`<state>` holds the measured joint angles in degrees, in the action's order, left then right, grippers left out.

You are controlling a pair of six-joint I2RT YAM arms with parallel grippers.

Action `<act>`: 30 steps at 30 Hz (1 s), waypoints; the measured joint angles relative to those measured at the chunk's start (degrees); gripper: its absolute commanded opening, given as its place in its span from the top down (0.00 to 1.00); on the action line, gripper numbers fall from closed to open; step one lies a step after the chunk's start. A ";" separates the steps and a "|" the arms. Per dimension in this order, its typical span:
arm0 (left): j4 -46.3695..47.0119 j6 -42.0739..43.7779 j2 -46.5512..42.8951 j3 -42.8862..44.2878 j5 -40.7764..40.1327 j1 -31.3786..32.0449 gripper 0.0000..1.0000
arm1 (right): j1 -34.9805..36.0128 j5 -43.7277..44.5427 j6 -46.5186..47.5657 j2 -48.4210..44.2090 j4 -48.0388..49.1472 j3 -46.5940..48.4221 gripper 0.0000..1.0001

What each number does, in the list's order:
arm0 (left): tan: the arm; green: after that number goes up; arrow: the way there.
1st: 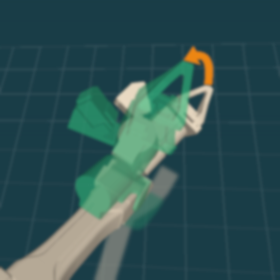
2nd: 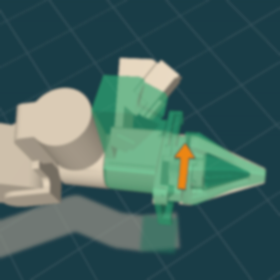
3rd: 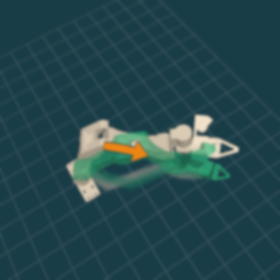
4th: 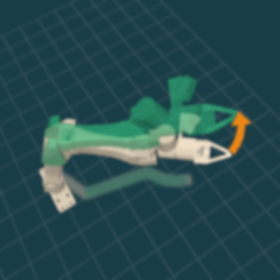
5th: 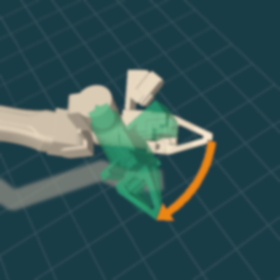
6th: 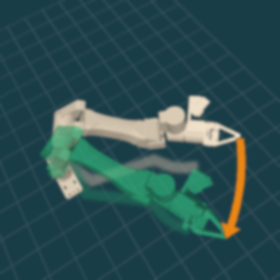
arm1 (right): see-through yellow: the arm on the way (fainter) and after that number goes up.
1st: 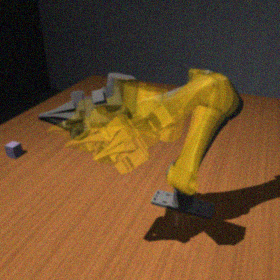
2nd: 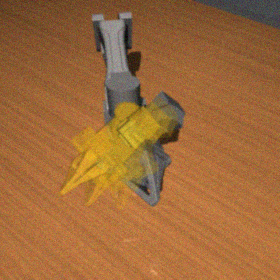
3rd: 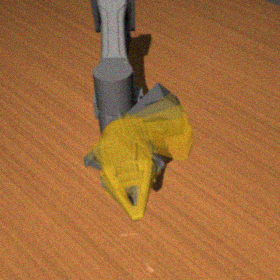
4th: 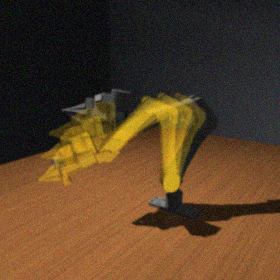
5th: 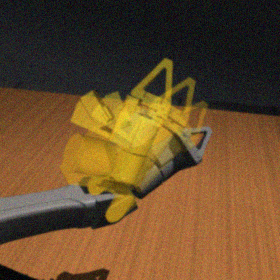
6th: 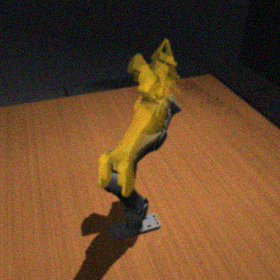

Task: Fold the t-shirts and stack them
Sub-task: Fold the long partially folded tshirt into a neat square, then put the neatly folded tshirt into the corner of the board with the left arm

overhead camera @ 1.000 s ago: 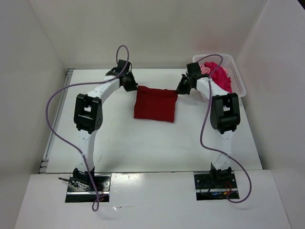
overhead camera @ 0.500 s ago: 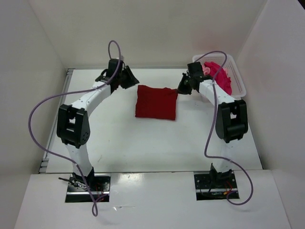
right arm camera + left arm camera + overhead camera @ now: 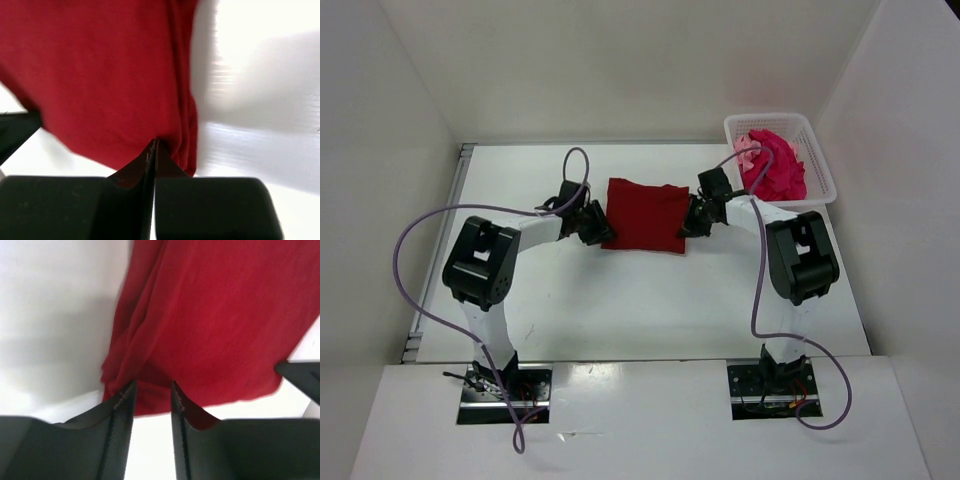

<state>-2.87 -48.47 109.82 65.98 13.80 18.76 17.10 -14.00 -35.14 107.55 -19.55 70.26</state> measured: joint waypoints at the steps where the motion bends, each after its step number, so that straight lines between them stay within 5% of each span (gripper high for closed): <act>1: 0.79 -0.07 -0.92 -1.29 0.04 0.00 0.52 | 0.00 0.02 -0.02 0.44 0.11 -0.33 1.00; 7: 1.22 -1.33 -7.63 -6.99 0.44 0.00 0.28 | 0.00 -0.02 0.02 2.10 1.07 -0.48 0.98; 11: 0.55 -1.14 -13.46 -7.63 -0.35 -1.64 0.12 | 0.00 -0.22 -0.11 1.14 0.87 -0.17 0.77; 14: 0.28 -0.68 -13.75 -5.16 -1.36 -3.69 0.10 | 0.00 -0.39 -0.04 -1.64 0.66 -0.15 0.70; 24: 1.44 5.14 6.38 9.44 0.81 -5.35 0.26 | 0.00 -3.02 -0.20 -15.17 0.96 -1.81 0.63; 30: 0.72 8.20 13.57 18.71 3.02 -4.09 0.81 | 0.00 -4.24 -0.59 -16.90 0.83 -4.52 0.63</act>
<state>-2.15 -40.27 123.39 84.68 16.82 14.68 17.10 -18.24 -35.73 90.65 -18.72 65.73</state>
